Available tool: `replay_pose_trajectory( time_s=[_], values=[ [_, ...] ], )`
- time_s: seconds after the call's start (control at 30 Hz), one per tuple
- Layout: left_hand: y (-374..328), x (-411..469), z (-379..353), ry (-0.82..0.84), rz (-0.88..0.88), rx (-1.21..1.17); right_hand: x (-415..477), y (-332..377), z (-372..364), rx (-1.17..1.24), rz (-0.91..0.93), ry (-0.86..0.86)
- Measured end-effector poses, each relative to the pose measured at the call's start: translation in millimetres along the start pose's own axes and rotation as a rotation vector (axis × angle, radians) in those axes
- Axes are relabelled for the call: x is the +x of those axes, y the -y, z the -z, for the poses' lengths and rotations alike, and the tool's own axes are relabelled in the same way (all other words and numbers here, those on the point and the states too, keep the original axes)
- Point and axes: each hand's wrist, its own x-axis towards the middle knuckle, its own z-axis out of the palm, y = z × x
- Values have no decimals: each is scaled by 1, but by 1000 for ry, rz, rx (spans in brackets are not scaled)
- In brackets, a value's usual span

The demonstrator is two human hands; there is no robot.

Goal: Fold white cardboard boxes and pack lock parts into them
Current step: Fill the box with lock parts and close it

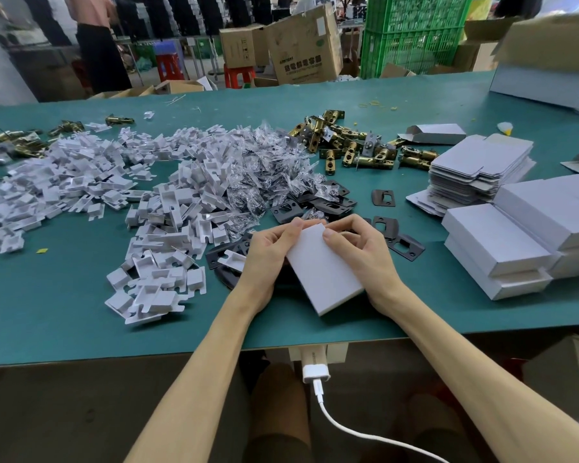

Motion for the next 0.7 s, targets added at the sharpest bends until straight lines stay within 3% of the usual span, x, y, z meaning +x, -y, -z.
replay_pose_trajectory(
  time_s=[0.3,0.53,0.7],
  values=[
    [0,-1,-1,66,-44,84,2,-3,3,42,-21,-26],
    [5,2,-1,-33,-52,40,3,-4,2,58,-42,-52],
    [7,2,2,4,-44,37,2,-3,3,52,-37,-35]
  ],
)
